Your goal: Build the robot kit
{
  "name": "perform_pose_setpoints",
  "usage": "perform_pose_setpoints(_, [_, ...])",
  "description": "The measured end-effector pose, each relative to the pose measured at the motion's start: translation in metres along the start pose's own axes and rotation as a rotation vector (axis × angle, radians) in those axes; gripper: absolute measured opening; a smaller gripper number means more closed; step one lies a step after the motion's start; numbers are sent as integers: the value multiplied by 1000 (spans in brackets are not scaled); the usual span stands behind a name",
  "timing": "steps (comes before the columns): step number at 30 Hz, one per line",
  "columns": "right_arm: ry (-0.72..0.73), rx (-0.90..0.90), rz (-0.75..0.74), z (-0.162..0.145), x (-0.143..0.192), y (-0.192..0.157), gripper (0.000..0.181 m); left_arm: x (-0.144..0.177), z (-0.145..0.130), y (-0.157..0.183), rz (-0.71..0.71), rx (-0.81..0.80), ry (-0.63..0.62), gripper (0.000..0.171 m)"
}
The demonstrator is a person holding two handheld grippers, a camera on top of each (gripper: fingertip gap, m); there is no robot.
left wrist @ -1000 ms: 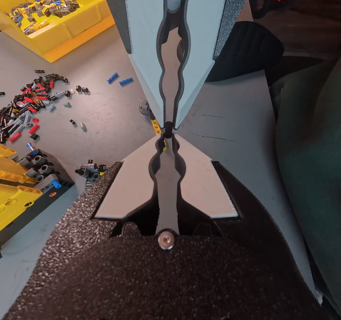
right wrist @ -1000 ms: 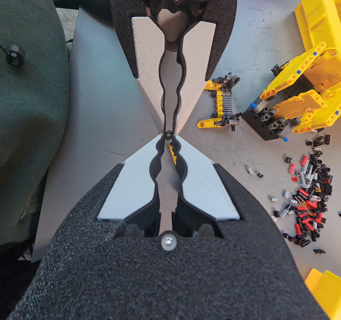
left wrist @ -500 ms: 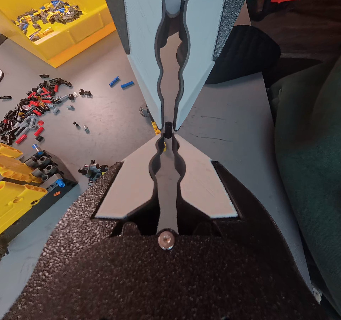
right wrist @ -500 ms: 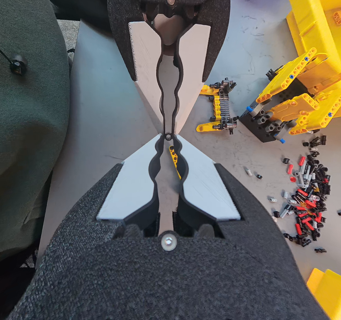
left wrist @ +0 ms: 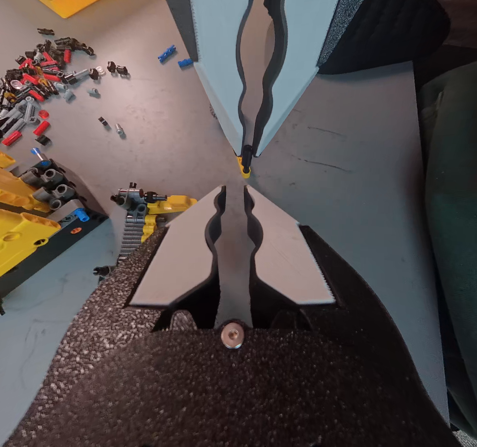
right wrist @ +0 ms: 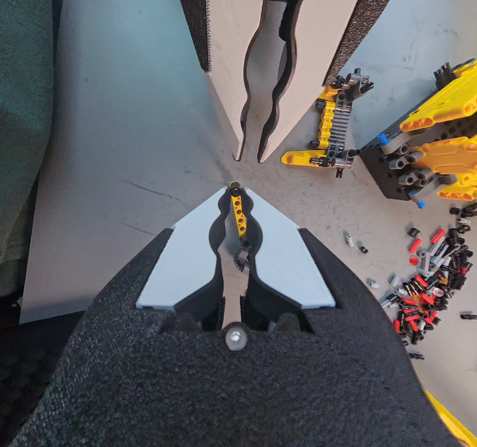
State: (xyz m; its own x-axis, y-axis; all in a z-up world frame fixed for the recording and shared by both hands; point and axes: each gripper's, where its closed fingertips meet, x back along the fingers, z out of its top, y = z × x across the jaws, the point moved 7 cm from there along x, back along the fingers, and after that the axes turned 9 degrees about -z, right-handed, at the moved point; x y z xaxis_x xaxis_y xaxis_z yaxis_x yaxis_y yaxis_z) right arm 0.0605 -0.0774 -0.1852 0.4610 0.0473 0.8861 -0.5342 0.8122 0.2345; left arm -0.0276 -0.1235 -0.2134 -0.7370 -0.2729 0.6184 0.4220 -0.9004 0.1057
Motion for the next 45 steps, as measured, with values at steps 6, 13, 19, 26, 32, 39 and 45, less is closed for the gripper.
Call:
perform_pose_setpoints(6, [-65,56,35,5,-6,0,6,-7,-4,1,-16,8,-36,14])
perform_pose_setpoints(13, [-128,140,47,11,-7,1,6,-15,-1,4,-36,5,-55,13])
perform_pose_setpoints(19, [-120,170,63,10,-9,2,6,-15,2,3,-38,19,-28,7])
perform_pose_setpoints(26, [-99,138,48,5,-9,2,6,-18,5,4,-39,15,-26,6])
perform_pose_setpoints(32, [-10,84,33,5,-8,3,7,-18,5,2,-30,34,-21,6])
perform_pose_setpoints(39, [58,5,9,2,-8,1,7,-18,6,3,-23,34,-20,7])
perform_pose_setpoints(45, [87,-54,-17,-3,-2,-1,6,-16,3,4,-27,28,-27,11])
